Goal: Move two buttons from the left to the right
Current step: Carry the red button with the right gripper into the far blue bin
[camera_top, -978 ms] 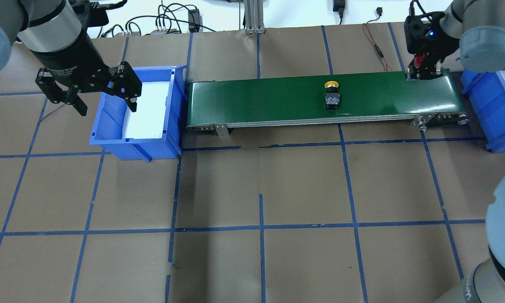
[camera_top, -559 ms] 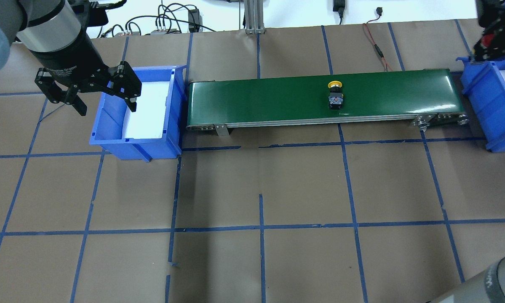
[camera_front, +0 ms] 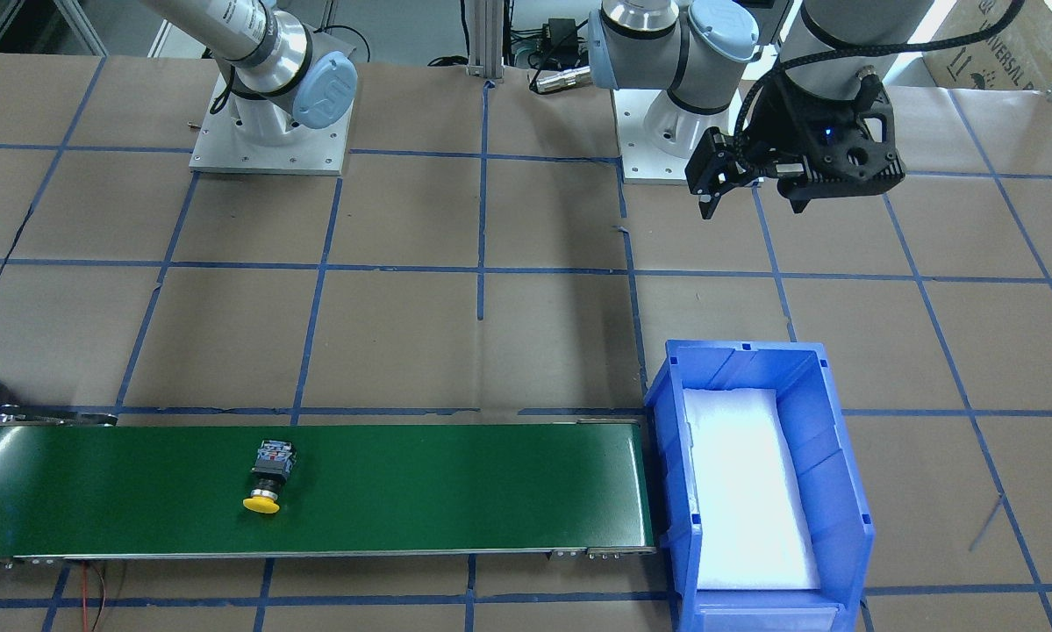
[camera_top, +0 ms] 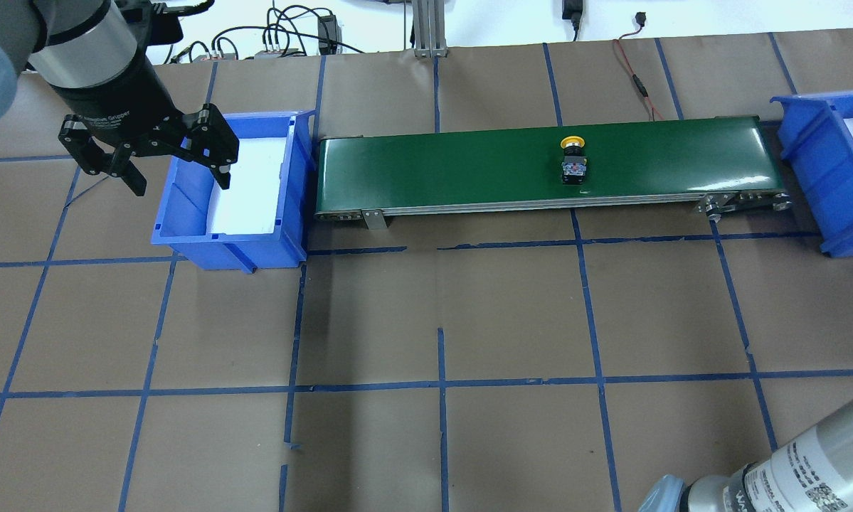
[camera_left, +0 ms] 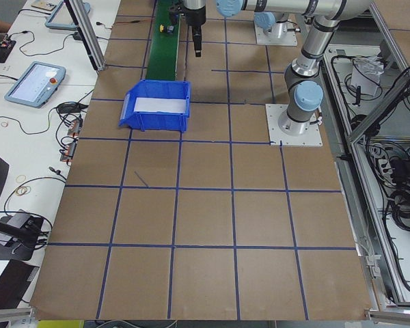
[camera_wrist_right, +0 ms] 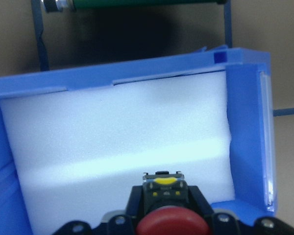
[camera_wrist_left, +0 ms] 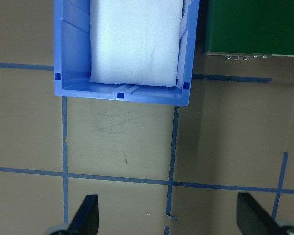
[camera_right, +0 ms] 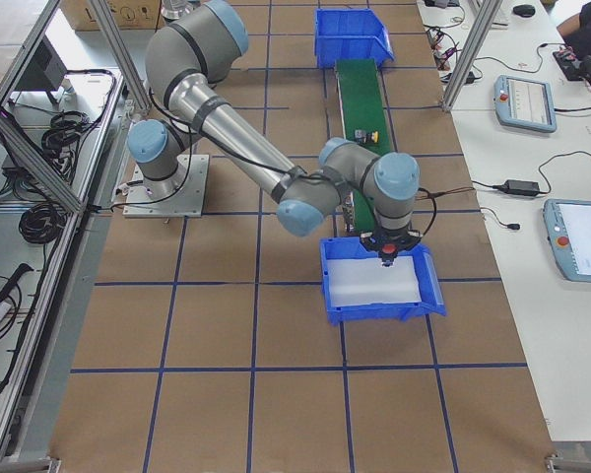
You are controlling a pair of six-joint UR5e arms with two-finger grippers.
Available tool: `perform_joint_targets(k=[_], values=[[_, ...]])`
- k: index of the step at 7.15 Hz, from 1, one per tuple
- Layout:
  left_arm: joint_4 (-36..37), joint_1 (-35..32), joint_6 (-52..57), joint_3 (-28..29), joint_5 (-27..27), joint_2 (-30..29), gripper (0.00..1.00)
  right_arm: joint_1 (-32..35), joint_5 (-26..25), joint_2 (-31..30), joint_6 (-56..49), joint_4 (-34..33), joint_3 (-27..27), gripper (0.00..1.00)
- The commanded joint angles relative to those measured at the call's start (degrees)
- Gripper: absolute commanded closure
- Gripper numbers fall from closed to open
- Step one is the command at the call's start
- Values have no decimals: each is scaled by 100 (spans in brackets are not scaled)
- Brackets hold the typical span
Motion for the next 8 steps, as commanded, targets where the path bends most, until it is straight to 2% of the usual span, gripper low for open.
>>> perform_joint_targets(k=[1, 4, 5, 6, 7, 8], values=[[0, 0, 0, 0, 1, 1, 0, -78, -130, 591, -99, -133, -21, 91], [0, 0, 0, 0, 1, 1, 0, -78, -297, 568, -90, 201, 180, 89], [0, 0, 0, 0, 1, 1, 0, -78, -290, 559, -90, 193, 172, 66], [0, 0, 0, 0, 1, 1, 0, -78, -307, 532, -90, 192, 181, 1], [0, 0, 0, 0, 1, 1, 0, -78, -359, 436, -99, 132, 172, 0], [0, 0, 0, 0, 1, 1, 0, -17, -473, 87, -99, 148, 172, 0]])
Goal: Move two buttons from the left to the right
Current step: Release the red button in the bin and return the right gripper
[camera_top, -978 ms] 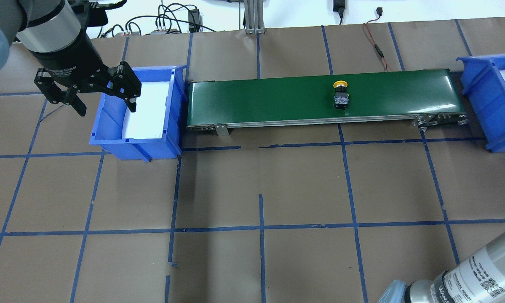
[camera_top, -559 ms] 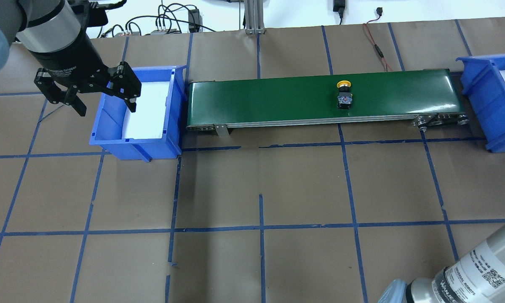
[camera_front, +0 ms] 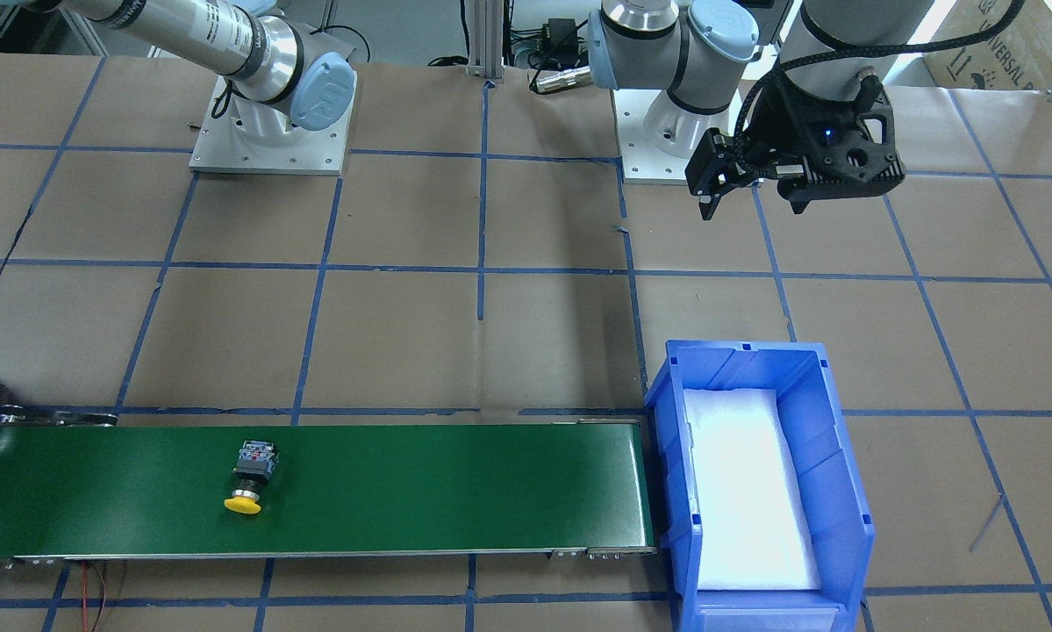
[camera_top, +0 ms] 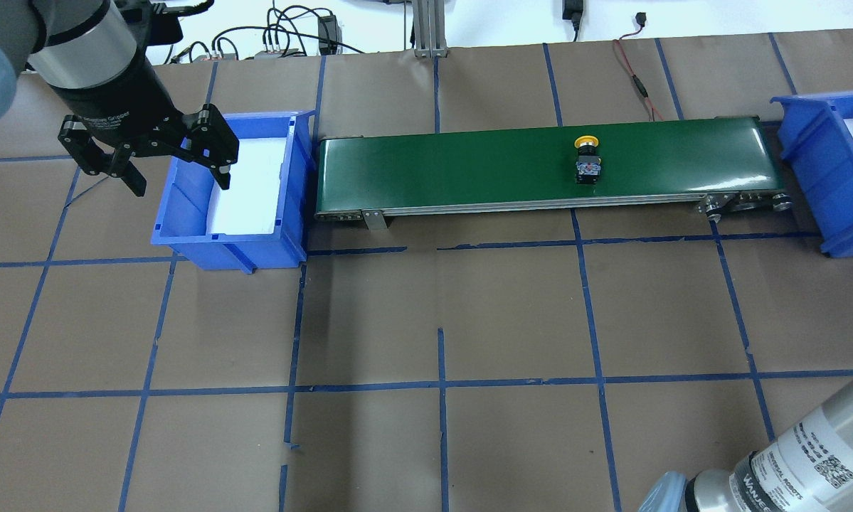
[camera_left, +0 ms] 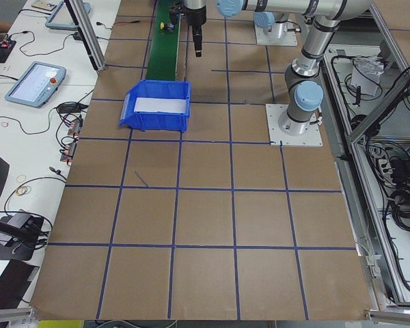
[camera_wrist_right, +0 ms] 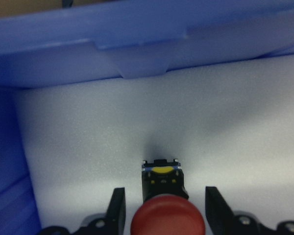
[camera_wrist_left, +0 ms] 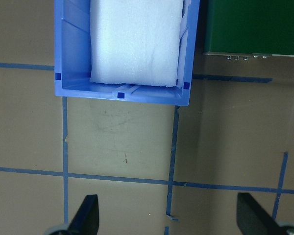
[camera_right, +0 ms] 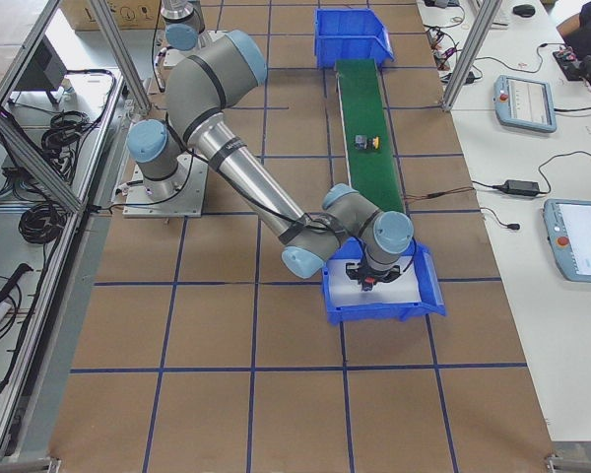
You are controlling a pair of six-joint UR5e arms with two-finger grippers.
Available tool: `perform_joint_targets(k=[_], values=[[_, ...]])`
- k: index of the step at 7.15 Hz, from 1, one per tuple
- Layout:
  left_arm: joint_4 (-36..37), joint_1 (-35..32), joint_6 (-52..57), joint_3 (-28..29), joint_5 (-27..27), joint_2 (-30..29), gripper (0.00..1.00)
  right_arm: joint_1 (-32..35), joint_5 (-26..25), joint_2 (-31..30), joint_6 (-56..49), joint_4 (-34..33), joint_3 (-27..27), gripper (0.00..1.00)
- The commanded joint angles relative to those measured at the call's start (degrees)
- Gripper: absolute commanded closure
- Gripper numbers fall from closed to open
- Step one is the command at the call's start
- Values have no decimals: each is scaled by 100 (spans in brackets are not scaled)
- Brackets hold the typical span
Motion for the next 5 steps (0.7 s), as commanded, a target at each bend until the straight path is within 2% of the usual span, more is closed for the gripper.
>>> perform_joint_targets(k=[1, 3, 4, 5], values=[[0, 0, 0, 0, 0, 0, 0, 309, -169, -631, -12, 107, -1, 0], [0, 0, 0, 0, 0, 0, 0, 1282, -573, -1211, 336, 486, 8, 0], [0, 0, 0, 0, 0, 0, 0, 1731, -618, -1388, 1436, 495, 43, 0], [0, 0, 0, 0, 0, 0, 0, 2154, -566, -1382, 2882, 487, 183, 7]])
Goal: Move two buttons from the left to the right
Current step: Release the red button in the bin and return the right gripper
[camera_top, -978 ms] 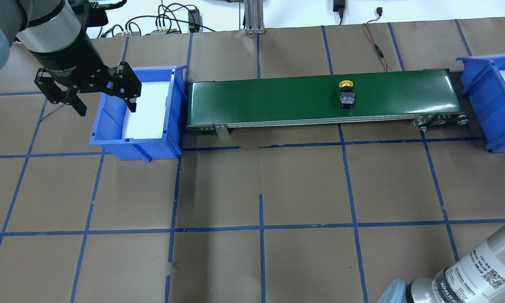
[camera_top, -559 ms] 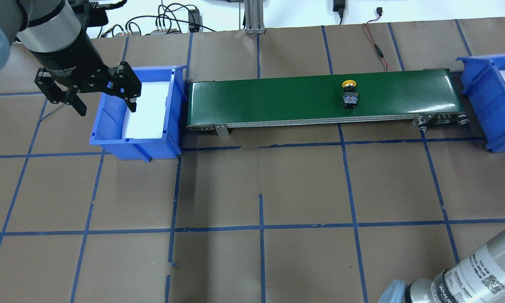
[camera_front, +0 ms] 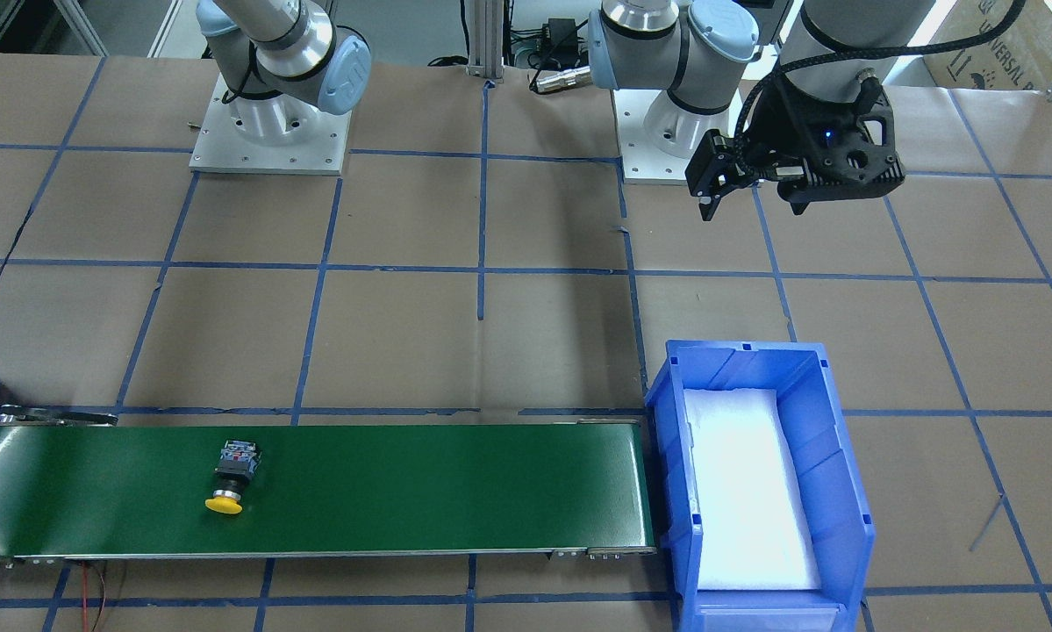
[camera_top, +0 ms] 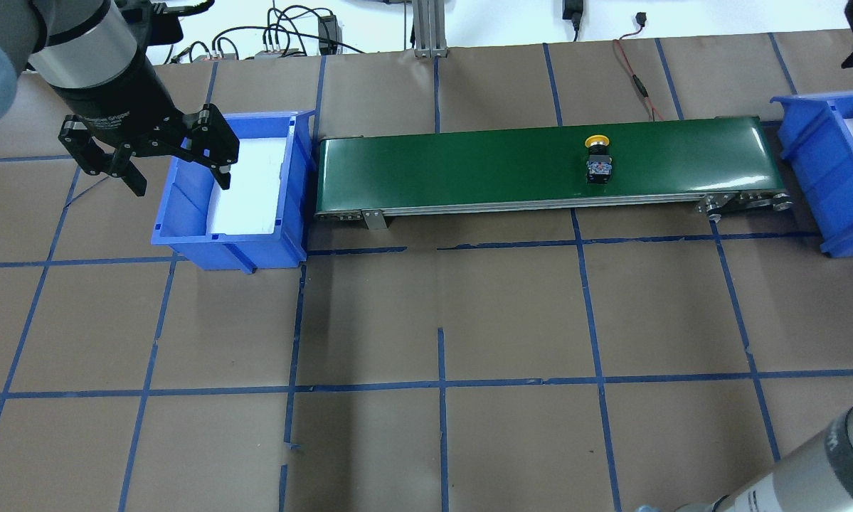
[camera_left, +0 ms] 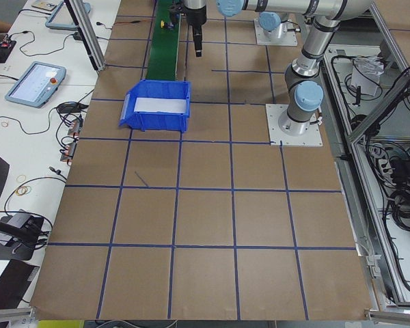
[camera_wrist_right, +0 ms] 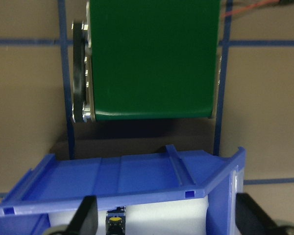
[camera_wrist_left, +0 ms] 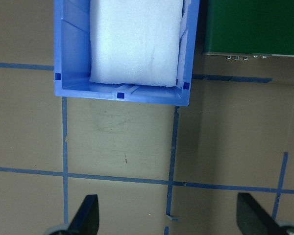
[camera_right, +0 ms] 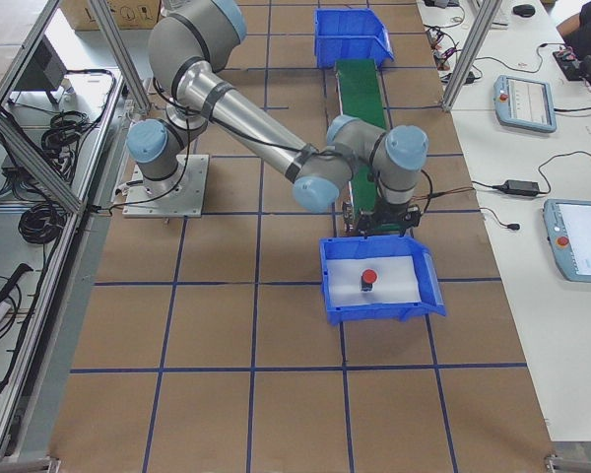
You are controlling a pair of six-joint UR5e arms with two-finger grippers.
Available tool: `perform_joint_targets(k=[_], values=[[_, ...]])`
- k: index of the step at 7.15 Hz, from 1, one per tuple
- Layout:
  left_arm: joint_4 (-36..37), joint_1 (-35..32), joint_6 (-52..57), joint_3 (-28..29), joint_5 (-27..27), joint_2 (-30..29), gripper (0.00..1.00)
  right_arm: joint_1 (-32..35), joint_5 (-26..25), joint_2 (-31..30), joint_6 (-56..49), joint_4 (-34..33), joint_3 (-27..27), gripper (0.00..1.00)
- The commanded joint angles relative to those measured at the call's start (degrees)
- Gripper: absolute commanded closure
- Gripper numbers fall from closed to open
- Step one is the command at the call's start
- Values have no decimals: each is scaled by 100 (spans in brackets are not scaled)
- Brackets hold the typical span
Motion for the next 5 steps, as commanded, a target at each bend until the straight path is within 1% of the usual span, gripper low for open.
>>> perform_joint_targets(k=[1, 2, 3, 4, 5], values=[[0, 0, 0, 0, 1, 0, 0, 1042, 36, -54, 2763, -88, 394, 6], [0, 0, 0, 0, 1, -9, 0, 1274, 367, -71, 4238, -359, 745, 1], [0, 0, 0, 0, 1, 0, 0, 1467, 353, -106, 5244, -614, 1044, 0], [0, 0, 0, 0, 1, 0, 0, 1696, 336, -106, 6264, -704, 1143, 0], [0, 0, 0, 0, 1, 0, 0, 1811, 423, -2, 7518, -722, 1144, 0]])
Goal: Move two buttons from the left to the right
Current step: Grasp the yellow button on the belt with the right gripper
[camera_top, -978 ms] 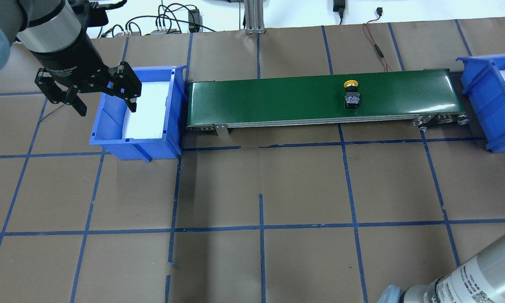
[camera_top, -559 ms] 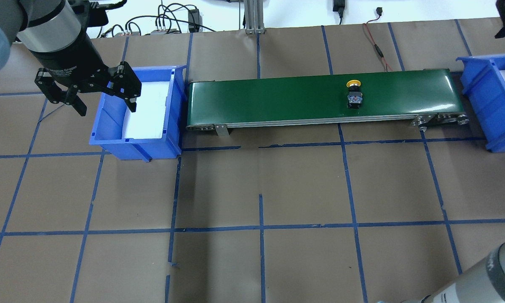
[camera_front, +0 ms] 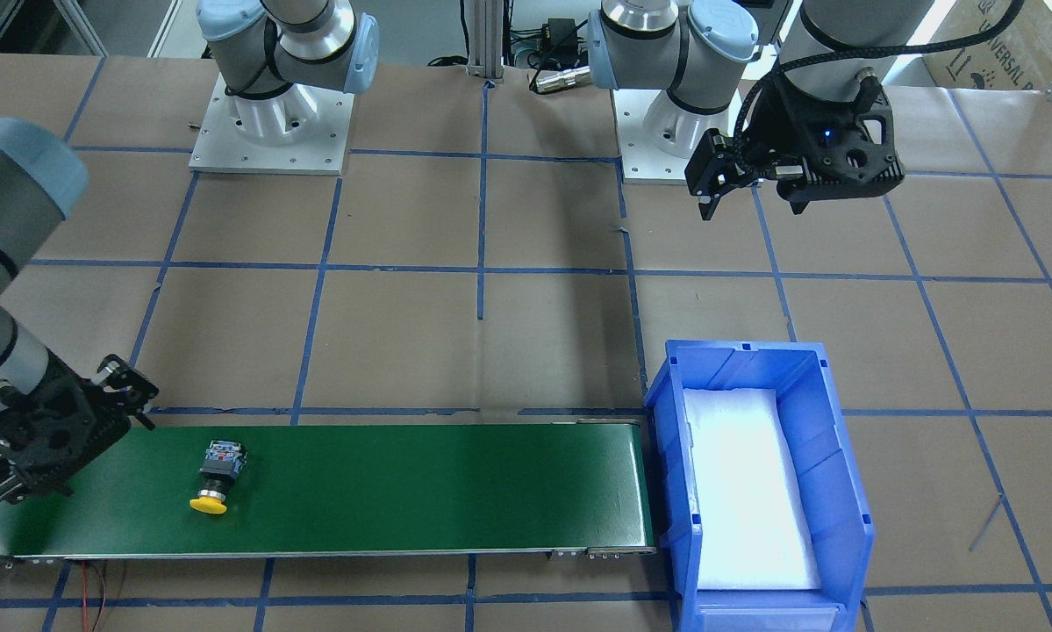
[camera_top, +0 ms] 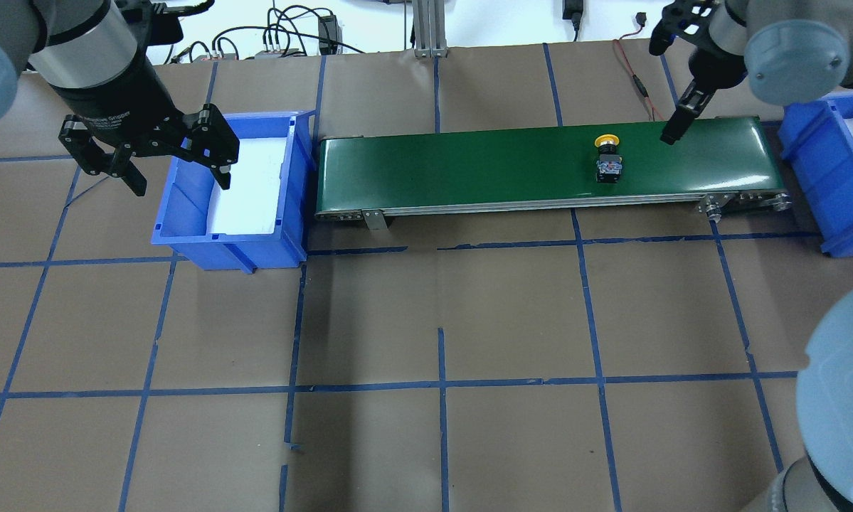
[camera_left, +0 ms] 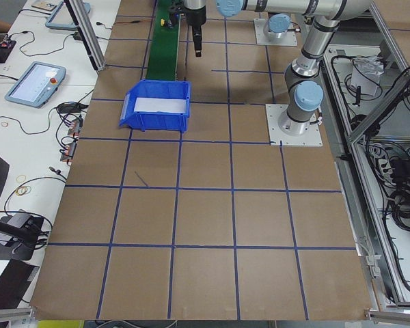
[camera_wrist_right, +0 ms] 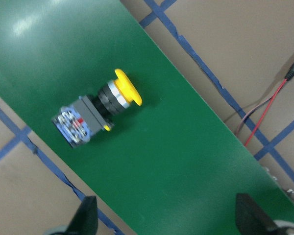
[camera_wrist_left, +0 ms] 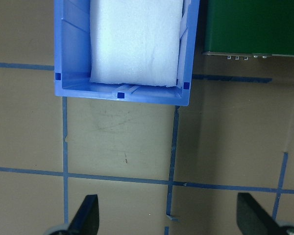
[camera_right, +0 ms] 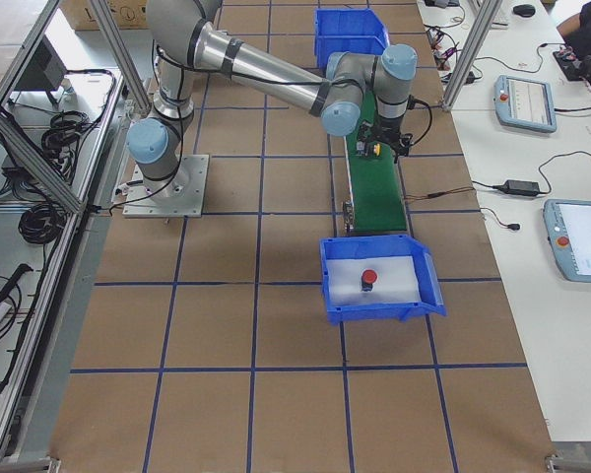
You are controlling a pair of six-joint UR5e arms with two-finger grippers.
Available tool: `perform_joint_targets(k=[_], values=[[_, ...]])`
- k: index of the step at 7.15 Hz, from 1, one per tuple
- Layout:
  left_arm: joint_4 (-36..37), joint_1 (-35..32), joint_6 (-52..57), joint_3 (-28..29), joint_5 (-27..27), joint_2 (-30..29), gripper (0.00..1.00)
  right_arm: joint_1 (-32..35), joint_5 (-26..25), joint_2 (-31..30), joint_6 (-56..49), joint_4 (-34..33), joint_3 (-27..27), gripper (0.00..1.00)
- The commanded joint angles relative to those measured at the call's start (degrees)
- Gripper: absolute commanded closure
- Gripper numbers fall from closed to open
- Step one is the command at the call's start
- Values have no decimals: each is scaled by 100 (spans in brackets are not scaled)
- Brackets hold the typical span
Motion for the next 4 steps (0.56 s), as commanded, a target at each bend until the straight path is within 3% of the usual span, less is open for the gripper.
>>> perform_joint_targets(k=[1, 2, 4], values=[[9, 0, 0, 0, 0, 1, 0, 267, 92, 223, 2061, -78, 78, 0], [0, 0, 0, 0, -9, 1, 0, 337, 92, 224, 2902, -34, 104, 0], [0, 0, 0, 0, 0, 1, 0, 382, 48, 320, 3218, -25, 183, 0]])
